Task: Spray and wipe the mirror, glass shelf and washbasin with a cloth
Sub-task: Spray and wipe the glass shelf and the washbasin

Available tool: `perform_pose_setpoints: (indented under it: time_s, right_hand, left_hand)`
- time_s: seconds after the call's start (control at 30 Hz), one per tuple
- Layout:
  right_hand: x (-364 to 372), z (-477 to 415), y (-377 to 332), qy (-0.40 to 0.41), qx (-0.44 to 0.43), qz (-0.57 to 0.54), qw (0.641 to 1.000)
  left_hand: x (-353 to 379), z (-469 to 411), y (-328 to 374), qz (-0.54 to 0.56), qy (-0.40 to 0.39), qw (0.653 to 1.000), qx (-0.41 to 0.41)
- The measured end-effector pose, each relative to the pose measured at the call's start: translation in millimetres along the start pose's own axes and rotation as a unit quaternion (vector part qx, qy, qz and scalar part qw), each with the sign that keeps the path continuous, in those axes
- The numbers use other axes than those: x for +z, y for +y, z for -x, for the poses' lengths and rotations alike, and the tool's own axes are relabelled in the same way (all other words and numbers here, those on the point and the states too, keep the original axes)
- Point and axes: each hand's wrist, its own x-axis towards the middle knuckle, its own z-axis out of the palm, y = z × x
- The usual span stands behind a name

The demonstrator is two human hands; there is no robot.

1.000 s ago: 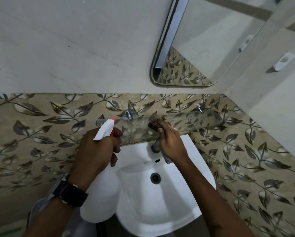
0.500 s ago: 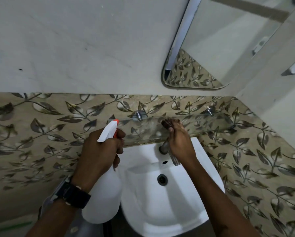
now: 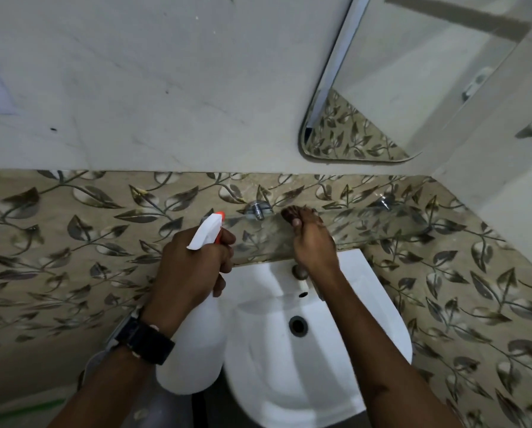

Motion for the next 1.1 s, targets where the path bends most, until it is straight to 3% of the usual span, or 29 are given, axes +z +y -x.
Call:
perform_pose_setpoints:
  time_s: [0.17, 0.23, 0.37, 0.5, 0.6, 0.77, 0.93, 1.03, 1.1]
  right_hand:
    - [19.7, 33.2, -25.0, -0.046, -0.128, -0.008, 0.991]
    - [18.9, 41.3, -10.0, -0.032, -0.112, -0.020, 0.993]
    - [15.5, 14.6, -10.4, 0.007, 0.001, 0.002, 1.000]
    - [37.4, 38.3, -53.7, -0.003, -0.087, 0.015, 0.996]
    - [45.6, 73.2, -41.9, 0.012, -0.169, -0.016, 0.985]
    - [30.0, 30.9, -51.3, -0.012, -0.034, -0.010, 0.999]
    - [44.5, 58.7, -72.6, -0.066, -0.179, -0.006, 0.982]
    - [35.7, 56.6, -55.0, -0.052, -0.155, -0.038, 0.986]
    - [35.0, 44.3, -55.4, -0.032, -0.105, -0.004, 0.994]
  left_hand:
    - [-8.6, -5.4, -5.2, -0.007, 0.018, 1.000, 0.004]
    - [-15.9, -5.7, -6.7, 0.003, 0.020, 1.000, 0.001]
    - [-26.2, -3.1, -9.5, -0.005, 0.028, 1.000, -0.007]
    - [-27.6, -0.7, -14.1, 0.002, 0.037, 0.999, -0.006]
    - [-32.4, 2.4, -14.7, -0.004, 0.056, 0.998, 0.009]
    - [-41.6, 4.0, -14.6, -0.010, 0.061, 0.998, 0.011]
    - [-40.5, 0.7, -17.7, -0.032, 0.068, 0.997, 0.011]
    - [-42.9, 0.5, -19.7, -0.034, 0.065, 0.997, 0.008]
    - [-43.4, 2.4, -21.9, -0.035, 0.065, 0.997, 0.006]
